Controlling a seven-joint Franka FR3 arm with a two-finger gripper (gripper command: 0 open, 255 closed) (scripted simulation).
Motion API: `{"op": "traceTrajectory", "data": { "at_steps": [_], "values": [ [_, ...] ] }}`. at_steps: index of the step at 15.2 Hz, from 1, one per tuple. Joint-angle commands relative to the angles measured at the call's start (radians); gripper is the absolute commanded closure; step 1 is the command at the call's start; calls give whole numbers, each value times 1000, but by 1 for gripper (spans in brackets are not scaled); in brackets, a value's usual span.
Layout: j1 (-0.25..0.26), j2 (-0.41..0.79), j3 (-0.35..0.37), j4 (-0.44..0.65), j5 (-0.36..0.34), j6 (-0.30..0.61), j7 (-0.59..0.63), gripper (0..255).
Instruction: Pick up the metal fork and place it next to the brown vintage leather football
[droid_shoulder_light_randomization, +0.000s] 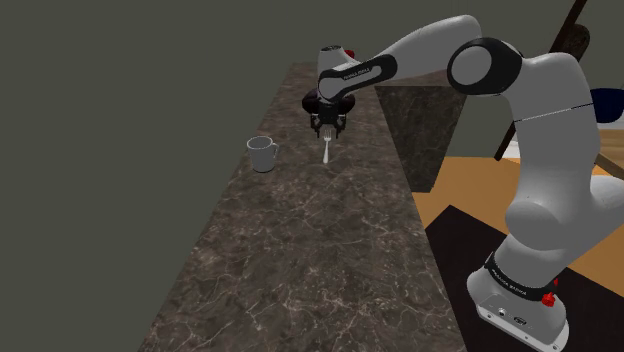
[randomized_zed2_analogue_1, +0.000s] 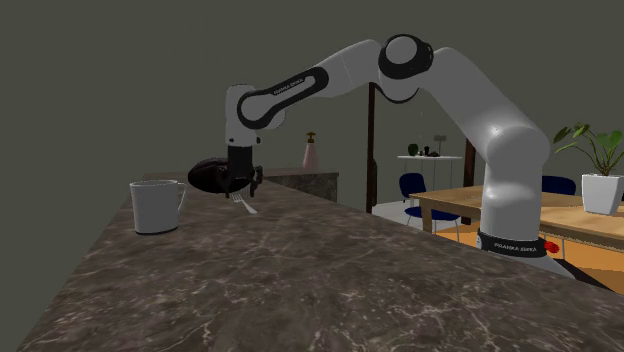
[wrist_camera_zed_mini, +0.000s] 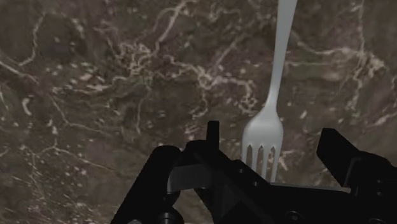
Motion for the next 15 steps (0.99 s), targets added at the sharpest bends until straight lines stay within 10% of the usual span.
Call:
{"op": "traceTrajectory", "data": {
  "at_steps": [1, 15],
  "values": [
    [0, 0, 0, 0, 0, 0, 0, 0],
    [-3, -52, 15, 46, 23, -94, -14, 0]
  ]
}}
